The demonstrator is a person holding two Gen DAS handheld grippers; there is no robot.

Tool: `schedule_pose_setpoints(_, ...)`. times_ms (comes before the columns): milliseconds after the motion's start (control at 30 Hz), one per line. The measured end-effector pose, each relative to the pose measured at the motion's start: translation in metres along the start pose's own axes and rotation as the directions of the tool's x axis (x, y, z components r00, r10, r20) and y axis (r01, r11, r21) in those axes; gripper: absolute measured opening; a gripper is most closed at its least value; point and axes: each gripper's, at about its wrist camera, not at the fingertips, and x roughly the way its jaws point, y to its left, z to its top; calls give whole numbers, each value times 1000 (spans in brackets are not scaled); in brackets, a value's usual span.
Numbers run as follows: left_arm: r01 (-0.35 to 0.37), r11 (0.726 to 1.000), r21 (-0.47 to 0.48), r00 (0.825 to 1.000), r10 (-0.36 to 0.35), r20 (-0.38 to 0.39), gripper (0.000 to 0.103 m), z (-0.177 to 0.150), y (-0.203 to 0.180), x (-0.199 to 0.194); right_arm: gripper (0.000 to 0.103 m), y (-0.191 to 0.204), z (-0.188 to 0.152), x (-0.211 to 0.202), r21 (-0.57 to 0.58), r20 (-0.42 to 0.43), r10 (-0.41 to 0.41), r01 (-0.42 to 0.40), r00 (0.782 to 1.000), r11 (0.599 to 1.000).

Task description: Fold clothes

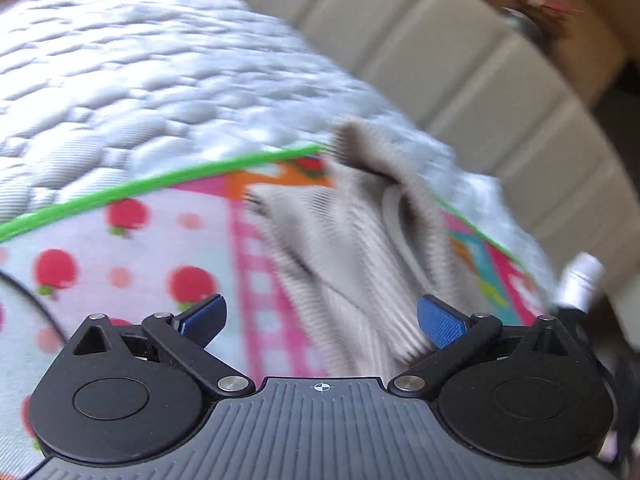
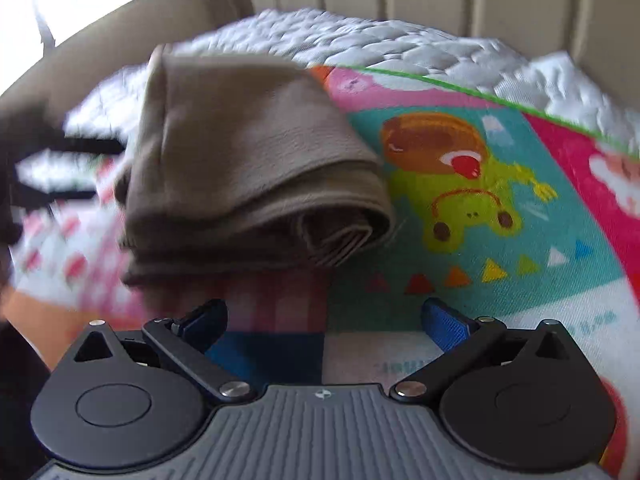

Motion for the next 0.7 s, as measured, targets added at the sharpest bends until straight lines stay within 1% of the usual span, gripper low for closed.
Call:
schedule_pose_setpoints(33, -51, 999, -16, 999, 51, 13, 103, 3, -1, 2, 103, 5, -2, 2, -14, 6, -27, 27, 1000, 1000)
schedule_pose_setpoints(67, -80, 996, -36, 996, 81, 35, 103, 3, -3, 4, 103, 8, -2, 2, -22, 10, -45, 46, 999, 999)
schedule_pose_setpoints(133, -105, 990, -90, 990, 113, 85, 103, 3, -3, 5, 103, 9, 0, 0, -19, 14, -50, 50, 999, 999)
schedule_pose_setpoints(167, -122, 988, -91, 987, 130, 97, 103, 3, -2, 5, 102, 7, 1, -6, -16, 27, -40, 41, 999, 999)
schedule_pose_setpoints(200, -138, 986, -92, 983, 148, 109, 103, 3, -2, 5, 98, 7, 1, -16, -19, 69, -33, 34, 997, 999)
schedule_pose_setpoints(233, -155, 984, -93, 979, 165, 121, 103, 3, -1, 4, 91, 9, 0, -30, -33, 135, -27, 31, 991, 999)
schedule_pose_setpoints(267, -176, 981, -77, 974, 185, 129, 103, 9, 4, 1, 90, 15, 0, -43, -67, 202, -29, 43, 979, 997)
schedule_pose_setpoints(300, -197, 978, -62, 969, 204, 138, 103, 14, 9, -2, 90, 26, -1, -55, -129, 274, -40, 78, 961, 989)
schedule_pose_setpoints(333, -219, 975, -47, 964, 223, 146, 103, 19, 14, -4, 89, 37, -2, -66, -188, 344, -46, 117, 938, 975)
schedule_pose_setpoints(367, -237, 970, -50, 959, 241, 149, 103, 23, 20, -5, 87, 49, -1, -72, -244, 395, -42, 149, 918, 958)
schedule_pose_setpoints(400, -254, 966, -52, 954, 259, 152, 103, 28, 26, -5, 86, 61, 1, -70, -302, 417, -30, 169, 908, 938)
schedule_pose_setpoints(433, -268, 961, -68, 950, 275, 150, 103, 31, 32, -4, 84, 73, 3, -67, -348, 430, -15, 180, 903, 920)
schedule_pose_setpoints(533, -277, 949, -149, 948, 295, 116, 103, 36, 51, -1, 82, 99, 11, -40, -418, 409, 11, 177, 912, 891)
schedule_pose_setpoints(600, -266, 947, -181, 954, 286, 92, 103, 34, 61, -3, 80, 111, 16, -18, -458, 395, -16, 212, 919, 863)
schedule_pose_setpoints(633, -263, 947, -186, 955, 282, 89, 103, 34, 64, -3, 74, 113, 18, -12, -462, 398, -34, 233, 917, 856)
schedule_pose_setpoints(700, -258, 947, -190, 957, 277, 85, 103, 35, 68, -4, 73, 111, 22, -11, -435, 416, -59, 255, 908, 864)
